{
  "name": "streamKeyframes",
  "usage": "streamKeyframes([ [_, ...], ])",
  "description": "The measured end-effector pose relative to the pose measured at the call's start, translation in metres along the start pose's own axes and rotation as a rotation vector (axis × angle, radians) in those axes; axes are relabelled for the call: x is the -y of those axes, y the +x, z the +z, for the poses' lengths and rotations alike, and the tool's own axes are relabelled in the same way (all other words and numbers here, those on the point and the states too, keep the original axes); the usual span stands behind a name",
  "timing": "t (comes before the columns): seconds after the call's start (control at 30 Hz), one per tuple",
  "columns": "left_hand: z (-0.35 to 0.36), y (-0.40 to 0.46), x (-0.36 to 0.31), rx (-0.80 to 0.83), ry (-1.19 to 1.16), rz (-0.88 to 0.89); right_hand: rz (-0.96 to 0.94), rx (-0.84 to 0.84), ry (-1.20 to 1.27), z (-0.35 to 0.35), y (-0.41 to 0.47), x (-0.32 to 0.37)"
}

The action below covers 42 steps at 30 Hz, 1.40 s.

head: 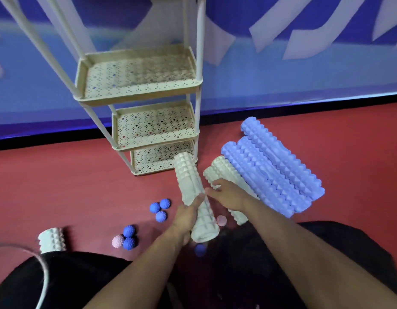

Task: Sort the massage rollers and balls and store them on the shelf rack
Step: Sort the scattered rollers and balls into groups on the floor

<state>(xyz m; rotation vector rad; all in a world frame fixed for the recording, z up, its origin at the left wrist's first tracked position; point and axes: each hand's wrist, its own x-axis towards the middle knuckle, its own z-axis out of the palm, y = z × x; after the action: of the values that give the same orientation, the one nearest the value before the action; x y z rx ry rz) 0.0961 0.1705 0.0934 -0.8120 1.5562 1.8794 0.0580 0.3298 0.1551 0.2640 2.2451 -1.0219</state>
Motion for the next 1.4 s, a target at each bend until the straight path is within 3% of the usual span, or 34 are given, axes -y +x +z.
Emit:
streamKeyframes([
  [0.07, 0.002, -0.035, -0.005, 0.027, -0.017, 0.083, 0.016, -0.084, 0.242, 0.017, -0.026, 0.006],
  [0.17, 0.006, -0.085, -0.010, 0.099, -0.098, 0.176, 0.024, -0.056, 0.585, 0.037, -0.062, 0.010],
  [0.3, 0.004, -0.129, -0.009, 0.150, 0.028, 0.254, -0.049, 0.015, 0.760, 0.039, -0.102, 0.017],
  [0.43, 0.004, -0.155, -0.011, 0.183, 0.285, 0.337, -0.028, 0.028, 0.769, 0.026, -0.130, 0.021],
  [0.6, 0.011, -0.156, -0.010, 0.294, 0.419, 0.402, -0.099, -0.041, 0.650, 0.017, -0.129, 0.003],
  [0.77, 0.003, -0.102, 0.011, 0.454, 0.800, 0.283, -0.093, -0.173, 0.392, 0.007, -0.089, -0.036],
  [0.9, -0.021, -0.026, 0.033, 0.280, 1.092, 0.122, 0.171, -0.167, 0.155, 0.015, -0.044, -0.092],
  [1.03, -0.048, 0.040, 0.052, 0.101, 1.006, 0.025, 0.260, -0.113, 0.141, 0.051, 0.014, -0.137],
  [1.17, -0.066, 0.095, 0.066, 0.020, 0.860, -0.023, 0.231, -0.070, 0.255, 0.088, 0.077, -0.160],
  [1.27, -0.077, 0.130, 0.069, -0.049, 0.881, -0.039, 0.193, -0.104, 0.297, 0.107, 0.112, -0.171],
  [1.4, -0.093, 0.161, 0.067, -0.075, 0.876, -0.059, 0.264, -0.054, 0.211, 0.115, 0.131, -0.181],
])
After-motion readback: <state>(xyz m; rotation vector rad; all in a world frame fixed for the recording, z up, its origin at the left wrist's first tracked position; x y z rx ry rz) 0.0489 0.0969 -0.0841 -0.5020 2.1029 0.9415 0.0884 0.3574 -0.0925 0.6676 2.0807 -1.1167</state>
